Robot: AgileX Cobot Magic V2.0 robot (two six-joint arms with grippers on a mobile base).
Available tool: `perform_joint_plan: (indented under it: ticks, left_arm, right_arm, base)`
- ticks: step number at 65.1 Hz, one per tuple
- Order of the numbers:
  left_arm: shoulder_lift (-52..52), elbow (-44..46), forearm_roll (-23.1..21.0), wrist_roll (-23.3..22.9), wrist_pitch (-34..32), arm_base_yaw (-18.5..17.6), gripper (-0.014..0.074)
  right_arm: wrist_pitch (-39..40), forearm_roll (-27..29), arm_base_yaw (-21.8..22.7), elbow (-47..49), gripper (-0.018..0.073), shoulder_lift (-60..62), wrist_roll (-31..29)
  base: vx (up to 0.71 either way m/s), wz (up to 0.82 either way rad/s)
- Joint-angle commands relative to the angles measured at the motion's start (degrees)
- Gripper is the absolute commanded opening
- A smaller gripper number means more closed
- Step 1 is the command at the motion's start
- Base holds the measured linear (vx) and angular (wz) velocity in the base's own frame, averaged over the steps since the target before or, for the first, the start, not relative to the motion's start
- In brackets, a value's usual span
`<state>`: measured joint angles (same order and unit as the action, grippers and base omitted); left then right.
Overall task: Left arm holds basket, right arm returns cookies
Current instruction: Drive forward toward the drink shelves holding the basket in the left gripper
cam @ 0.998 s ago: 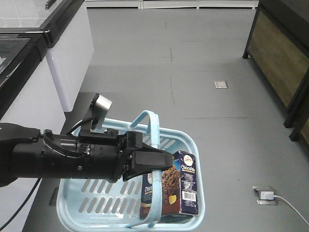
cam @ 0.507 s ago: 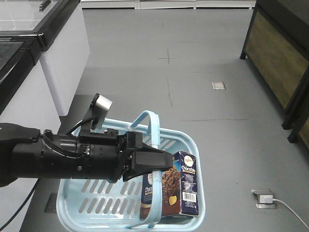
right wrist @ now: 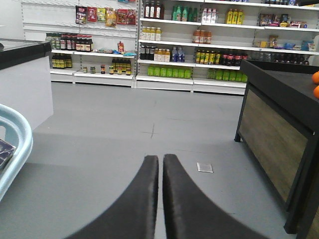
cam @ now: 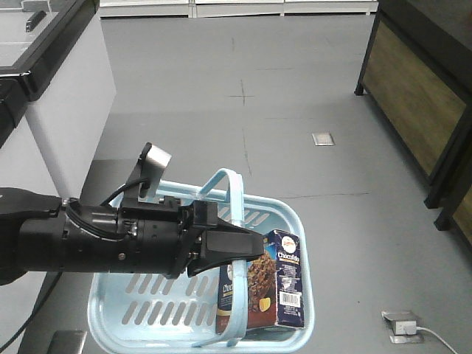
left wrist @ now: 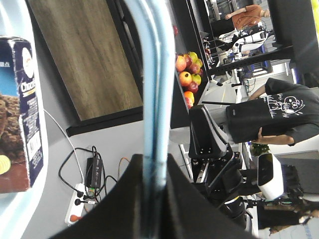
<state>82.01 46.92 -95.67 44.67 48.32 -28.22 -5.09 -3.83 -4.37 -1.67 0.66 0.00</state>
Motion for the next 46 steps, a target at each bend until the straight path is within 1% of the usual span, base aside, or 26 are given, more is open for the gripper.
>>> perform_joint_plan:
  ticks: [1,46]
  left_arm:
    - [-2.4,1.9,-6.1,0.7,3.1,-0.3,-0.0003]
    - [-2.4,1.9,-6.1,0.7,3.0,-0.3,-0.0003]
  right_arm:
    - [4.2,-0.5,0.4,-1.0,-0.0011,0.7,0.0]
    - [4.2,-0.5,0.4,-1.0,-0.0011,0.7,0.0]
  base:
    - [0.26,-0.06]
    - [0.27,0.0]
